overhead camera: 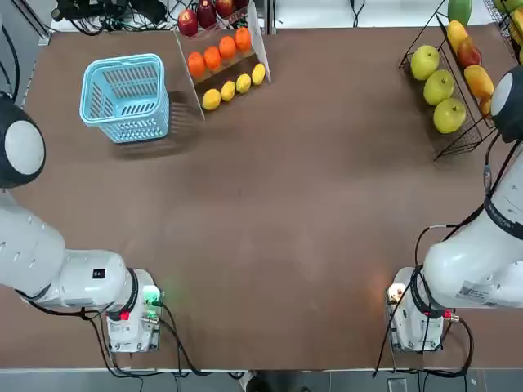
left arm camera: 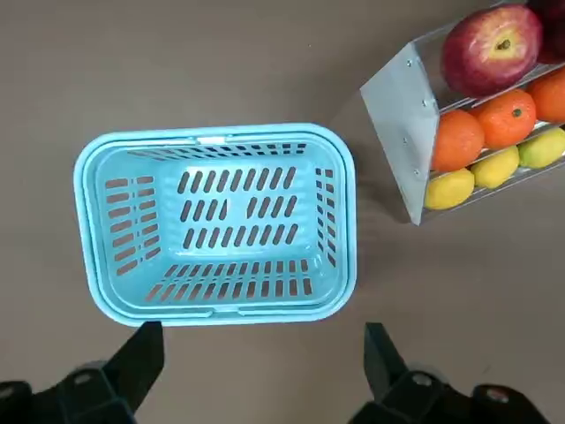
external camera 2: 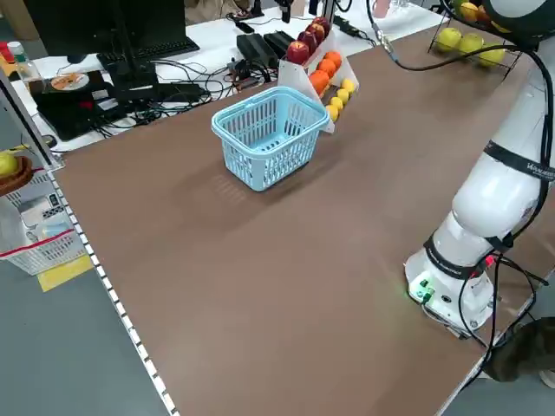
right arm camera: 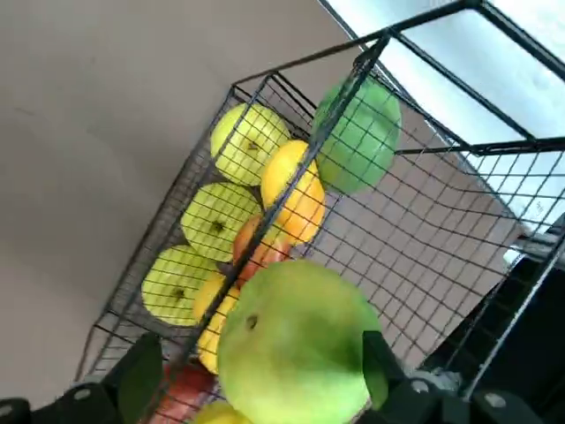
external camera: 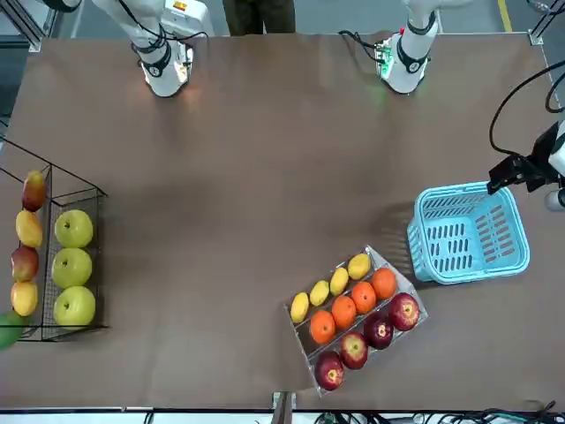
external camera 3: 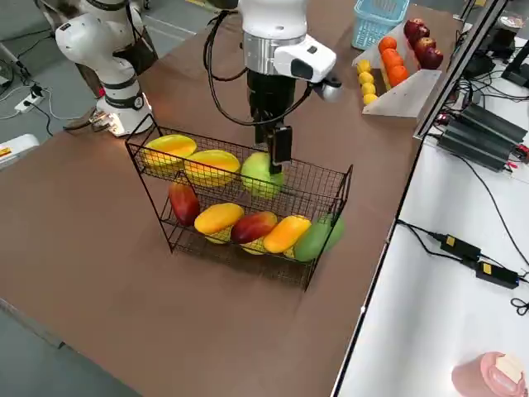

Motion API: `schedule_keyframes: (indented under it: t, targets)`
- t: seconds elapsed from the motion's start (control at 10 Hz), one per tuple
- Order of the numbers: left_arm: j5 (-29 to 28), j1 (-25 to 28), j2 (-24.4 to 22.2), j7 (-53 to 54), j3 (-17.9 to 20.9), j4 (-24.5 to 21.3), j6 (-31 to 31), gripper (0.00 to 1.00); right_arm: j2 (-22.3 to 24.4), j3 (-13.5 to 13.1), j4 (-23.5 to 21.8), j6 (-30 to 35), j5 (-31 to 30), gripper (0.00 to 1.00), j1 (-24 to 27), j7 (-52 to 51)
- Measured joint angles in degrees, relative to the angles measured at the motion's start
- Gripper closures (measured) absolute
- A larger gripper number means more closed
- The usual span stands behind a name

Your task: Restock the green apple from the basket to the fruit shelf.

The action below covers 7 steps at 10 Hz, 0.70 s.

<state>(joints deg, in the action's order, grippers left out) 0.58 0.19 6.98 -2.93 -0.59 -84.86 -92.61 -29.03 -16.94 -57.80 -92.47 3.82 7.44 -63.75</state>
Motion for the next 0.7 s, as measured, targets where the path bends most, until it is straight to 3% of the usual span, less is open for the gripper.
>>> schedule_keyframes:
  t: [0.2,0.5,0.7]
  targets:
    - [0.0,0.0,0.0,0.0,0.0,0.01,0.0,0.0,0.68,-0.22,1.07,3.02,0.68,0.0,-2.14,7.31]
    - [0.0,0.02,0.0,0.0,0.0,0.01,0.0,0.0,0.99,-7.12,0.44,6.07,9.45,0.0,-7.46,20.07]
    - [0.0,0.09,0.0,0.0,0.02,0.02,0.0,0.0,1.3,-8.34,-1.98,6.55,10.68,0.0,-10.17,29.59]
